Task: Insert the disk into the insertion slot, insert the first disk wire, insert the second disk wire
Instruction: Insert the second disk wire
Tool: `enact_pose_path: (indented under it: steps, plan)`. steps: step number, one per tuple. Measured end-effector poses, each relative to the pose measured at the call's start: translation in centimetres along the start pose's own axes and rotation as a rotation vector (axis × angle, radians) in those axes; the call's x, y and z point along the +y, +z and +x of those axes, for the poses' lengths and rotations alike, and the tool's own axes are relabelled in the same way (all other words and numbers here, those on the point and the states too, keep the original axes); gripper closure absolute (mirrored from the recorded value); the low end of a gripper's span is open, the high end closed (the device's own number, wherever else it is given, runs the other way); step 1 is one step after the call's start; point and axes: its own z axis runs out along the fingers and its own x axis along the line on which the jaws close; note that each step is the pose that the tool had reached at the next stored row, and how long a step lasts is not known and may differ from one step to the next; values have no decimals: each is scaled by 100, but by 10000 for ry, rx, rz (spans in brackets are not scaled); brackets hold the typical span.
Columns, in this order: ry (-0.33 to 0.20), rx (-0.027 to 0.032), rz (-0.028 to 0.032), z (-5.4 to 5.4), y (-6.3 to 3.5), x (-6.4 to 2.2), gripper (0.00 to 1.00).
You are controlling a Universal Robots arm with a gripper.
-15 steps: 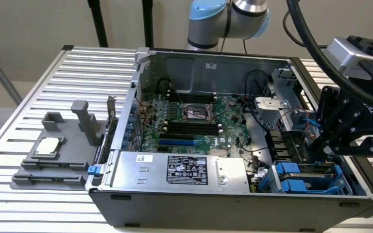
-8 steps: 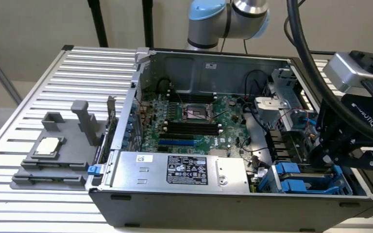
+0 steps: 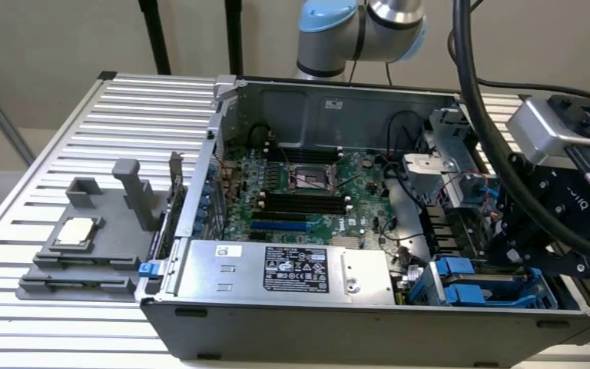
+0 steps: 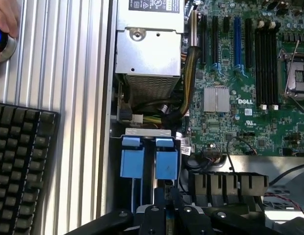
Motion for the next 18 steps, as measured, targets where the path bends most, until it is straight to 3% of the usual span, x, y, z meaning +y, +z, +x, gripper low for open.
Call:
enact_pose_path:
  steps: [5,9,11,18]
  plan:
    - [-115,-196,205,27,35,12,84]
    - [-173,-332,284,35,80,20,84]
    - [-185,-372,305,36,97,19,84]
    - [-202,-404,393,37,111,18,84]
